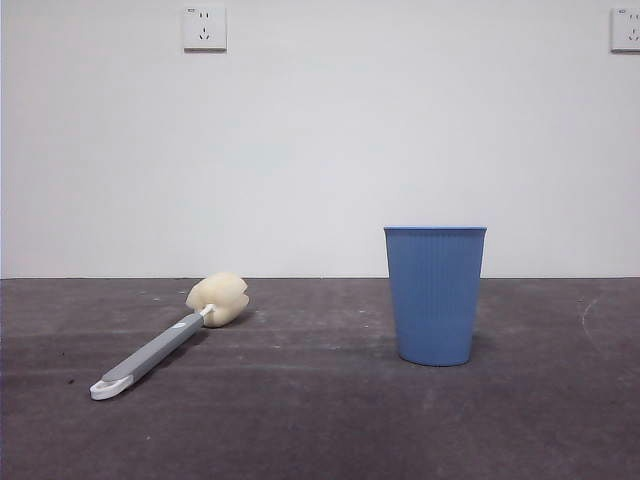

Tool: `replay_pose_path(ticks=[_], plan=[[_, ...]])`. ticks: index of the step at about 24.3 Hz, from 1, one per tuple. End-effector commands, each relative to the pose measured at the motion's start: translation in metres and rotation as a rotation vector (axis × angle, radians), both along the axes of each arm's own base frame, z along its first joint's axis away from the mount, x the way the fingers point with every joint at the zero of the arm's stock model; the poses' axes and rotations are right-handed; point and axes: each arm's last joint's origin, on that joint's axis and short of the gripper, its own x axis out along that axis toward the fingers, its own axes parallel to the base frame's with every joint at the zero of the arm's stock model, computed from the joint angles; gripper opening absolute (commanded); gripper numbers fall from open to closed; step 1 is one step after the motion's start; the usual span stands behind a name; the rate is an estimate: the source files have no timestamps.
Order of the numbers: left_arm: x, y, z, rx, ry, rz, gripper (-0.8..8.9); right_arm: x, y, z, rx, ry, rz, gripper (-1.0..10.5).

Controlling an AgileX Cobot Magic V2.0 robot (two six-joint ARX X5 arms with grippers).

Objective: Pick up the cup brush,pick up the cup,insert the brush into the cup,clean the cup,put the cup brush back,put the cup back to the fixed position on the table

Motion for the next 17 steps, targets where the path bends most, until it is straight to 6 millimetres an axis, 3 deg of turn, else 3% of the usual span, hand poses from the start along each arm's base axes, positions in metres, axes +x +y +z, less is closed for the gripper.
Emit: replay_pose_path(ticks=[1, 9, 10, 12, 13, 14, 17], plan=[[-0.0011, -0.0007, -0.0035, 0.029, 0.026, -0.035, -0.06, 0.005, 0.0008, 0.0015, -0.011, 0.031, 0.017, -0.1], [0.0012, -0.0017, -0.0049, 0.034, 0.047, -0.053, 0.26, 0.0129, 0.0036, -0.0037, 0.021, 0.119, 0.095, 0.1], [0.002, -0.0017, -0.0048, 0.03, 0.053, -0.049, 1.29, 0.0132, 0.0035, -0.0035, 0.019, 0.116, 0.094, 0.6], [0.0033, -0.0019, -0.0048, 0.025, 0.058, -0.046, 4.8, 0.0135, 0.0036, -0.0033, 0.02, 0.112, 0.094, 3.4], [0.0036, -0.002, -0.0048, 0.024, 0.06, -0.048, 5.69, 0.0135, 0.0036, -0.0032, 0.02, 0.112, 0.094, 4.9], [0.0036, -0.0023, -0.0049, 0.023, 0.06, -0.054, 5.7, 0.0136, 0.0036, -0.0032, 0.02, 0.111, 0.094, 5.9], [0.0066, -0.0033, -0.0049, 0.024, 0.065, -0.065, 5.7, 0.0137, 0.0036, -0.0031, 0.021, 0.11, 0.094, 6.0]])
